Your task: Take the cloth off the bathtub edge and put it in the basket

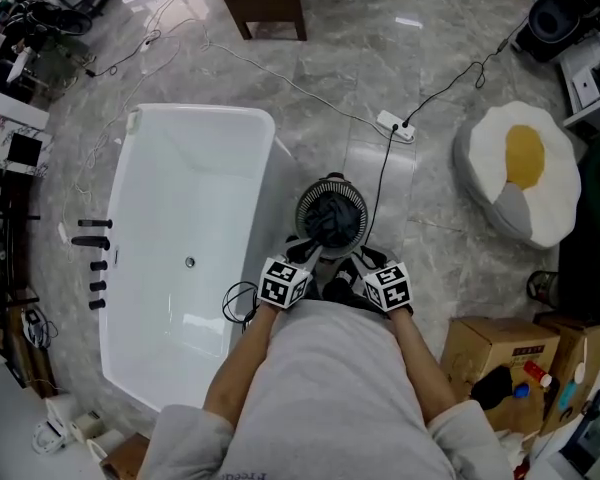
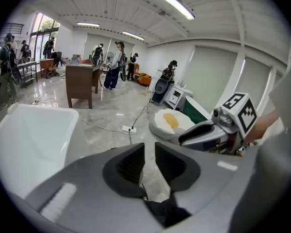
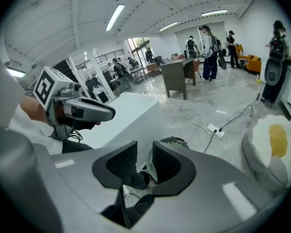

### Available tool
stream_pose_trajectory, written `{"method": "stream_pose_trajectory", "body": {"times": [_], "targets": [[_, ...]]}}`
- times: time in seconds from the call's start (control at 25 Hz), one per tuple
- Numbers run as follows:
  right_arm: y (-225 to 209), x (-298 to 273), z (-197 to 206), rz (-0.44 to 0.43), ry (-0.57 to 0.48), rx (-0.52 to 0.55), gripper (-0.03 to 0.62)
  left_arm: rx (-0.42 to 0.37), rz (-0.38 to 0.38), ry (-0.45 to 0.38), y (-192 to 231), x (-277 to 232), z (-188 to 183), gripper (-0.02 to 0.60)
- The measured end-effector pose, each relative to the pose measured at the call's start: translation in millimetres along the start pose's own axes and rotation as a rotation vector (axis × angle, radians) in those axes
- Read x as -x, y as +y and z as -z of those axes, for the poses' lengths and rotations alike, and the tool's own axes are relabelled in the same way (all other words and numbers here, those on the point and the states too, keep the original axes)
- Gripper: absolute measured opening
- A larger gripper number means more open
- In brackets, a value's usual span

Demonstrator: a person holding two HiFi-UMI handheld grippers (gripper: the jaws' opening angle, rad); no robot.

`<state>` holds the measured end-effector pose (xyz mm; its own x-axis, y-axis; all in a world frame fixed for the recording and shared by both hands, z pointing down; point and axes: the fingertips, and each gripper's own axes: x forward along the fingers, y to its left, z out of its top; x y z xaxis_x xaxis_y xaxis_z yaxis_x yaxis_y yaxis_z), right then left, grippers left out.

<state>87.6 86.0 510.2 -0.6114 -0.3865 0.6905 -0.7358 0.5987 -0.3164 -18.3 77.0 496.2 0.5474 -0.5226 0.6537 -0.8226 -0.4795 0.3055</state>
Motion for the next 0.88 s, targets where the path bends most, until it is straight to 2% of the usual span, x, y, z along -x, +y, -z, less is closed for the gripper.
{"method": "stream_pose_trajectory", "body": {"times": [0.2, 0.32, 0.88], "targets": [[1, -1, -8, -0.019, -0.022, -0.031, 0.002, -0.006, -0.022, -0.012, 7, 3, -2, 0.058], [5, -2, -11, -0.033, -0.023, -0.032, 0.002, -0.009, -0.029, -0.017, 10, 5, -6, 0.057], [-2, 1, -9, 0.002, -0.021, -0.012, 0.002, -0.008, -0.010, 0.006, 8, -2, -2, 0.058]]}}
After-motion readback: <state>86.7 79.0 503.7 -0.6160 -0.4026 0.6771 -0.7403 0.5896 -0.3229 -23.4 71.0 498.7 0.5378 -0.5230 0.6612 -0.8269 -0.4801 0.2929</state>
